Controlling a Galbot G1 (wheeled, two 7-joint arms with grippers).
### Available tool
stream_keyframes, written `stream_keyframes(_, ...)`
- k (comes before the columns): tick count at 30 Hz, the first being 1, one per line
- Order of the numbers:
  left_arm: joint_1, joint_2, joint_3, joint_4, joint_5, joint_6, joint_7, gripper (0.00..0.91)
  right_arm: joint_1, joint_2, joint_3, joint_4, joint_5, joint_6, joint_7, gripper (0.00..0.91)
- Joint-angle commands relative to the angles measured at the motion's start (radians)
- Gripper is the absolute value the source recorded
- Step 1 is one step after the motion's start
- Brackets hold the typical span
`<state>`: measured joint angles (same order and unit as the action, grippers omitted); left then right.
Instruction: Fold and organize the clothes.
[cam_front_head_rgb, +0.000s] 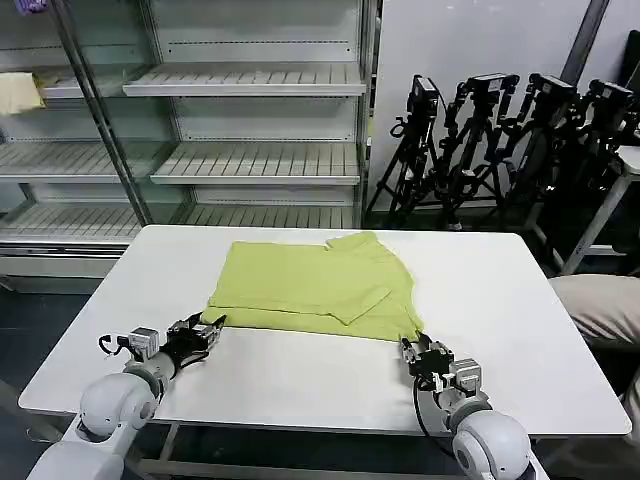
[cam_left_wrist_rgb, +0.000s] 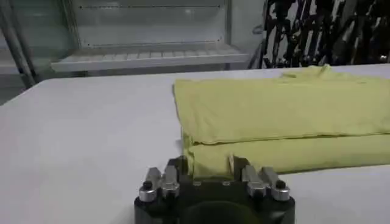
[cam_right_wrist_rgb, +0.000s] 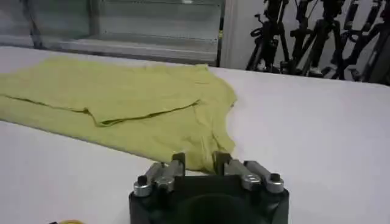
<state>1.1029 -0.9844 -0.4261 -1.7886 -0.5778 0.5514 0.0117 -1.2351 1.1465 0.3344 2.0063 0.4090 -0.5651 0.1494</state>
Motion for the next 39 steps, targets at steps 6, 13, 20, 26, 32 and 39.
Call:
stream_keyframes(6, 0.034, 0.001, -0.006, -0.025, 0.008, 0.026, -0.006, 0.010, -0.098, -0.031, 0.038, 0.063, 0.036, -0.012, -0.021, 0.000)
stream_keyframes(13, 0.294, 0.008, -0.123, -0.252, 0.010, 0.025, -0.028, 0.010, -0.335, -0.081, 0.195, 0.247, 0.000, 0.008, -0.065, 0.000)
stream_keyframes(20, 0.539, 0.005, -0.229, -0.433, 0.006, 0.025, -0.058, 0.010, -0.527, -0.069, 0.255, 0.367, -0.080, 0.052, -0.088, 0.000)
stream_keyframes(26, 0.667, 0.005, -0.295, -0.516, 0.023, 0.026, -0.068, 0.907, -0.636, -0.067, 0.303, 0.471, -0.117, 0.053, -0.126, 0.907)
stream_keyframes(32, 0.696, 0.011, -0.370, -0.589, 0.014, 0.026, -0.063, 0.907, -0.569, -0.082, 0.355, 0.555, -0.054, 0.023, -0.114, 0.907)
stream_keyframes(39, 0.447, 0.082, -0.351, -0.529, -0.005, 0.023, -0.055, 0.907, -0.047, -0.067, 0.177, 0.247, -0.052, -0.013, -0.051, 0.907)
